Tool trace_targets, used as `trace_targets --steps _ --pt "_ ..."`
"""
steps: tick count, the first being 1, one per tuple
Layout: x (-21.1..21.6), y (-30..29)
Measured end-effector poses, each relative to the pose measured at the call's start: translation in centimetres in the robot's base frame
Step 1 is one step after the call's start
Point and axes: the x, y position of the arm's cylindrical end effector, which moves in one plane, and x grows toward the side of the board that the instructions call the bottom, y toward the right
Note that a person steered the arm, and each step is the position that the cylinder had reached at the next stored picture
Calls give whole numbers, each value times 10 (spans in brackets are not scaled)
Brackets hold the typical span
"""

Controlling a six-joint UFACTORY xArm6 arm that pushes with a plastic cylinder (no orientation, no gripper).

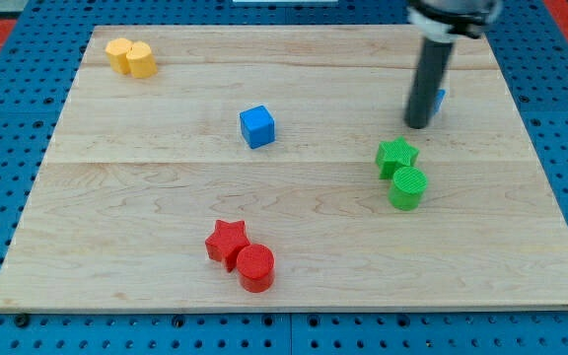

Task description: Move blue triangle near to blue cube

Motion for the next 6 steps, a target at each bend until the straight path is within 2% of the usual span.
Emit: trace_targets --steps 1,3,4,6 --pt "-12 36" --pt "-49 24" --pt "-63 66" --pt "-64 -107"
